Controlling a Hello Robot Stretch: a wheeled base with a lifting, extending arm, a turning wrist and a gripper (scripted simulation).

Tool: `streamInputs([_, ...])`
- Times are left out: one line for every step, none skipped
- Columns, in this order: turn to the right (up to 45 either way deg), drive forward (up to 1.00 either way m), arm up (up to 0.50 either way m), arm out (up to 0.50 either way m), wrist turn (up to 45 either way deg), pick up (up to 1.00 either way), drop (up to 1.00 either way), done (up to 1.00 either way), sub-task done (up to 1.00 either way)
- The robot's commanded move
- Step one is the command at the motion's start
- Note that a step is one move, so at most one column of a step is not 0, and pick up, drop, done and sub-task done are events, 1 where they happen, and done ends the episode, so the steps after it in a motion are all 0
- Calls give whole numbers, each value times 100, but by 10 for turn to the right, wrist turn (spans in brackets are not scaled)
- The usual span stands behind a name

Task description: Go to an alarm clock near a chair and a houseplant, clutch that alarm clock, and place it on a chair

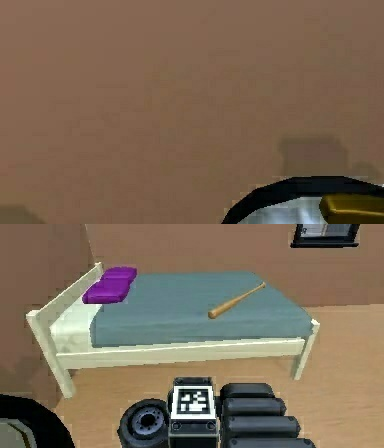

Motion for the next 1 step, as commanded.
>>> streamInputs([450,0,0,0,0,0,0,0,0])
